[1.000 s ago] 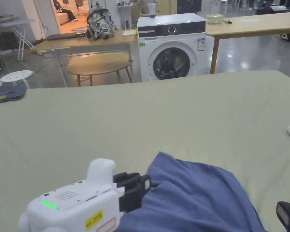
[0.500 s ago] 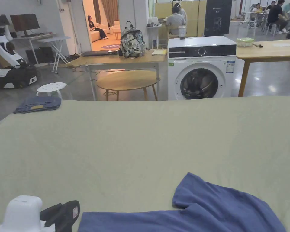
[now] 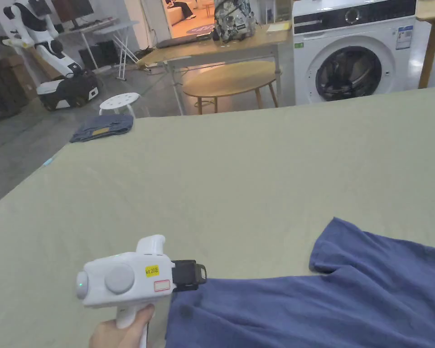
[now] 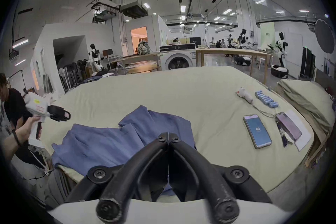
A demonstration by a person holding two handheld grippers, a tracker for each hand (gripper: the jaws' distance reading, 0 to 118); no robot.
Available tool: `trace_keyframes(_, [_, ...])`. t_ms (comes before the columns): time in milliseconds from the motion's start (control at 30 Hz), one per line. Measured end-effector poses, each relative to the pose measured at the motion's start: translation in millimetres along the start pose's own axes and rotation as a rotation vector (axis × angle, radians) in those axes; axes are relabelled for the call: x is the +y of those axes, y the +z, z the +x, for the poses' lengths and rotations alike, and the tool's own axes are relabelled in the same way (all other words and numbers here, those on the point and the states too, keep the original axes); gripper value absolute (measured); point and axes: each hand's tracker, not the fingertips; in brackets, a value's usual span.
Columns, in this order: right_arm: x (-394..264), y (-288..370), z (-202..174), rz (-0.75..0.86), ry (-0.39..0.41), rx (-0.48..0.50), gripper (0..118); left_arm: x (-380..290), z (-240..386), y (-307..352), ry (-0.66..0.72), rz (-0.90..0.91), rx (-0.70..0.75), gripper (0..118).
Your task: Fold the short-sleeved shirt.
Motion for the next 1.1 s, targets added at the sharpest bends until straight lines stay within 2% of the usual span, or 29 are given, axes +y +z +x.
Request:
trace_keyframes(100, [-3.1,-1.4,9.2,-0.024,-0.027,-0.024,0,-4.1,4.9,-30.7,-0.033,-0.091,0.107,49])
trace_keyframes(167, [-5.1,-2.8,14.2,-0.04,-0.049,-0.035,0,-8.4,3.0,-40.4,0.032,-0.098,0.128,38])
trace_keyframes(200, [-6.5,-3.5,16.1,-0.045,-0.059,-0.04,0,-10.9,4.0,-38.7,0.022,-0.072,0.108,34])
trace_keyframes(233, [-7.9,-4.3,17.7,-0.05,-0.067,-0.043,0,-10.6,7.9,-39.0,-0.005,-0.068,0.108,25])
trace_keyframes(300, [-9.1,-6.3,19.2,-0.066,-0.076,-0.045,0,-6.5,11.5,-43.3,-0.023,-0.084,0.109,17])
trace_keyframes(333, [-9.3,-6.4,18.8,-0.074,-0.076,-0.045,0,-5.7,11.0,-44.0,-0.009,-0.105,0.074,7])
trace_keyframes(367, [-9.6,-6.1,18.0,-0.082,-0.076,-0.045,0,-5.9,14.5,-46.7,-0.008,-0.105,0.111,0])
trace_keyframes(433, [-10.2,-5.3,15.8,-0.103,-0.092,-0.053,0,-6.8,19.2,-48.6,-0.072,-0.119,0.125,0])
trace_keyframes(500, [-13.1,-11.8,15.2,-0.183,-0.158,-0.095,0,-7.3,17.1,-48.0,-0.111,-0.129,0.126,0])
trace_keyframes(533, [-16.4,-17.1,16.2,-0.216,-0.199,-0.123,10,-5.1,17.4,-48.1,-0.093,-0.131,0.124,0])
trace_keyframes(567, [-27.6,-25.2,23.7,-0.249,-0.25,-0.119,30,-4.4,18.2,-48.1,-0.097,-0.138,0.125,0])
trace_keyframes(600, [-34.5,-32.3,27.8,-0.272,-0.281,-0.104,45,-8.5,23.7,-42.7,-0.109,-0.141,0.127,0])
trace_keyframes(633, [-39.9,-39.2,30.8,-0.303,-0.307,-0.103,47,-12.1,26.6,-40.4,-0.118,-0.136,0.132,0])
trace_keyframes(767, [-63.1,-69.1,39.7,-0.391,-0.347,-0.109,47,-16.4,25.8,-36.9,-0.119,-0.12,0.125,0])
trace_keyframes(900, [-74.3,-82.9,37.1,-0.419,-0.375,-0.072,47,-16.5,17.9,-35.9,-0.091,-0.105,0.101,0])
trace_keyframes(933, [-77.1,-85.4,37.6,-0.417,-0.376,-0.067,42,-17.0,17.5,-35.2,-0.087,-0.103,0.096,0])
trace_keyframes(1000, [-80.1,-86.9,39.4,-0.405,-0.378,-0.062,15,-17.6,14.7,-34.3,-0.08,-0.094,0.086,0])
trace_keyframes(1033, [-81.1,-88.0,42.3,-0.403,-0.393,-0.057,5,-17.3,11.6,-34.1,-0.071,-0.089,0.077,0])
trace_keyframes(1100, [-83.0,-84.0,47.1,-0.382,-0.473,-0.014,3,-18.4,6.2,-28.8,-0.019,-0.054,0.041,0])
